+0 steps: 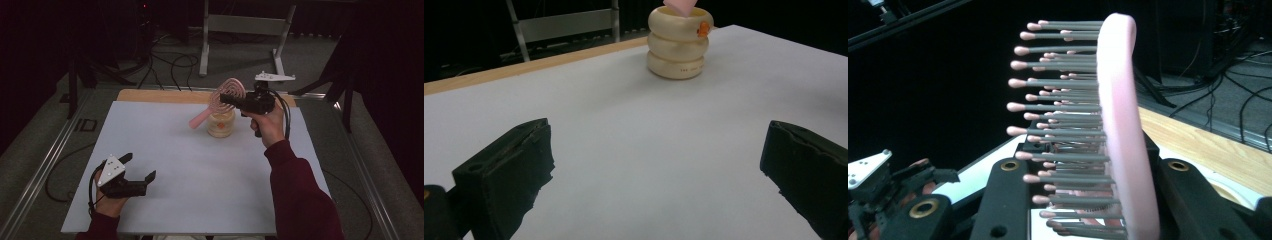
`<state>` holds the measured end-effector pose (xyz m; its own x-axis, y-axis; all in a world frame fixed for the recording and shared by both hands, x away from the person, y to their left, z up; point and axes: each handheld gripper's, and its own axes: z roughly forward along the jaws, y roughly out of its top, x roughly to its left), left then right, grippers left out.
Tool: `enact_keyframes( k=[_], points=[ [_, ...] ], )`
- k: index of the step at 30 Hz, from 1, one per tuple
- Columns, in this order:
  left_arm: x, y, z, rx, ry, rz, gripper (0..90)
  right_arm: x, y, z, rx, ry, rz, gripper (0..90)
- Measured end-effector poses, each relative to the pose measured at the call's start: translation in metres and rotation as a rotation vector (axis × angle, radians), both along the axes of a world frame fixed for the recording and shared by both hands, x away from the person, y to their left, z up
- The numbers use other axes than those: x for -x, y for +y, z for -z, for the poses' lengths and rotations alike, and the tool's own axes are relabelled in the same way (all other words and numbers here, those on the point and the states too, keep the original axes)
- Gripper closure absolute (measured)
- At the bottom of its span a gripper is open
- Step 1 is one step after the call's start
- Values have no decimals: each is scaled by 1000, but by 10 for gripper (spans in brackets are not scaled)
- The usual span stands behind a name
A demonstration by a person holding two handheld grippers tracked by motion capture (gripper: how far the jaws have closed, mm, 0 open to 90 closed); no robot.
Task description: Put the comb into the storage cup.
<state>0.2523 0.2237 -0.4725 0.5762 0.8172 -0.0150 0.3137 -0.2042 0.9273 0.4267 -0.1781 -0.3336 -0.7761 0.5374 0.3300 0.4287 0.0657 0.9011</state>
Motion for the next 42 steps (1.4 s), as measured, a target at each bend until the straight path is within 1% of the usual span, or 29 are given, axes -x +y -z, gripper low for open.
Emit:
enact_keyframes(
  k=[16, 18, 28, 32, 42],
  points=[
    [1, 0, -1, 1, -3, -1, 13, -13, -10, 2, -2, 17, 84, 640],
    [1, 0, 0, 1, -3, -1, 13, -14, -12, 2, -8, 18, 94, 640],
    [1, 1, -1, 2, -4, -1, 13, -18, -15, -3, -2, 10, 128, 640],
    [1, 1, -1, 5, -6, -2, 12, -20, -16, -2, 10, 11, 139, 640],
    [1, 1, -1, 6, -7, -6, 12, -25, -24, -1, 1, 15, 176, 640]
  ],
)
